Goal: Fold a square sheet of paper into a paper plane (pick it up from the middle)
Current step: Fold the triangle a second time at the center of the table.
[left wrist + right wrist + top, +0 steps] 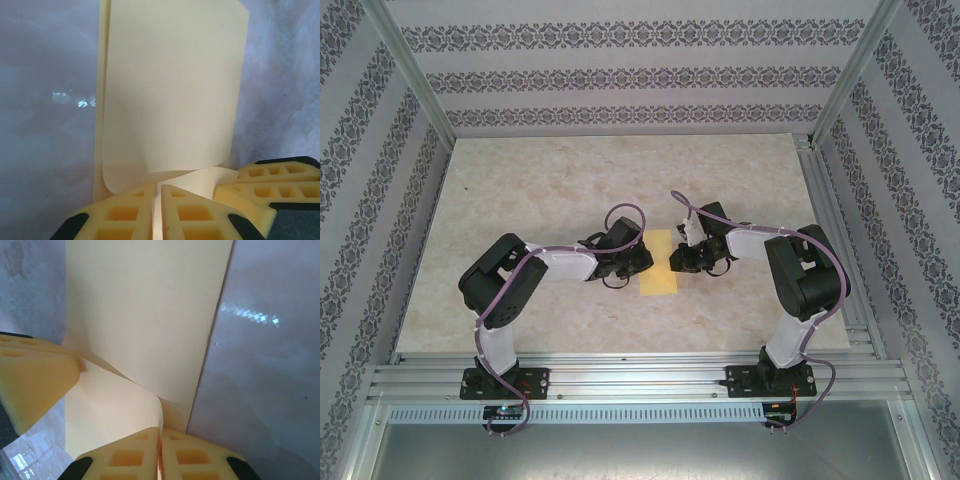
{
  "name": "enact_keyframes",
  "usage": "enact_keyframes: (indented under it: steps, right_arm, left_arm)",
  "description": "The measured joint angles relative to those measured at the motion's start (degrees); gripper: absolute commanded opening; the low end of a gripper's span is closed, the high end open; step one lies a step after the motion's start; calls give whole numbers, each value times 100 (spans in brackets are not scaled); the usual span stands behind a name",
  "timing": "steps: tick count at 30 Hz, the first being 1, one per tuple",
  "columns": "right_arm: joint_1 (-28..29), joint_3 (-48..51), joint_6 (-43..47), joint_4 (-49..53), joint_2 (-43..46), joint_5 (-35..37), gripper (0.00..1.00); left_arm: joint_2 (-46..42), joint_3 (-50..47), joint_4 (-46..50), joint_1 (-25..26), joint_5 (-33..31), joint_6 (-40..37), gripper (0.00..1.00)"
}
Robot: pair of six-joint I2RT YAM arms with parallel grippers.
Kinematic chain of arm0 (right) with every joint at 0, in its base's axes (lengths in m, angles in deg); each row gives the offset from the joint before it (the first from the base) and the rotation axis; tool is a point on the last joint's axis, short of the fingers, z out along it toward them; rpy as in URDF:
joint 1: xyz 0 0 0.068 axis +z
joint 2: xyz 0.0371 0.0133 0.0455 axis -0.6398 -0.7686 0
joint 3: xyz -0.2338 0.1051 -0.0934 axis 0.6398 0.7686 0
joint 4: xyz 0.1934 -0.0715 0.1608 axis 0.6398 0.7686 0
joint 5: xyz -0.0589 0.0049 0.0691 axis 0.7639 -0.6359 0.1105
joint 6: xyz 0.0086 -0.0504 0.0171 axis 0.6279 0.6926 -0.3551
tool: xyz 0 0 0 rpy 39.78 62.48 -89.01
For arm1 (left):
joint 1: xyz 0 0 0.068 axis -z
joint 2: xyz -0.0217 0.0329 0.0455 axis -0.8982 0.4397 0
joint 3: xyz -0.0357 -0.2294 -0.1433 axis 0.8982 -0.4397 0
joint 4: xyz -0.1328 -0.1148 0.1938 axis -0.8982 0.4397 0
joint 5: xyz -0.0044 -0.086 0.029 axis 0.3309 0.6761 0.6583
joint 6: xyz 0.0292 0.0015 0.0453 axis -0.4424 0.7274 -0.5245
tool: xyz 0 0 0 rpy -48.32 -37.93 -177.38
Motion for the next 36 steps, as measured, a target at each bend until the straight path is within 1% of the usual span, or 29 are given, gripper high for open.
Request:
enact_keyframes:
  steps: [10,15,21,23,27,29,32,35,36]
  right_arm:
    - [0,-2,0,4,-4,0,10]
    - [0,-2,0,4,-4,0,10]
    - [2,-2,0,4,-7,0,10]
    - [2,-2,0,4,-7,0,11]
    - [11,-39,-2,66,17,-11,17]
    - [24,-39,-13,138,107,76,25]
    - [48,-37,-7,431,439,442,28]
    - [50,4,-48,601,946,730,26]
    - [74,26,-79,610,1110,767,24]
  left_arm:
    - [-42,105,70,-46,-20,-107,13]
    - [98,11,63,-46,-42,-105,12]
    - [144,-133,-245,-79,-20,-94,12]
    - [142,-149,-291,-81,-17,-90,12]
    - [142,-149,-299,-81,-17,-90,11]
    - [142,-149,-306,-81,-17,-90,11]
    - [142,-149,-308,-81,-15,-90,11]
    - [142,-149,-308,-81,-13,-90,11]
    - [142,-149,-308,-81,-13,-90,11]
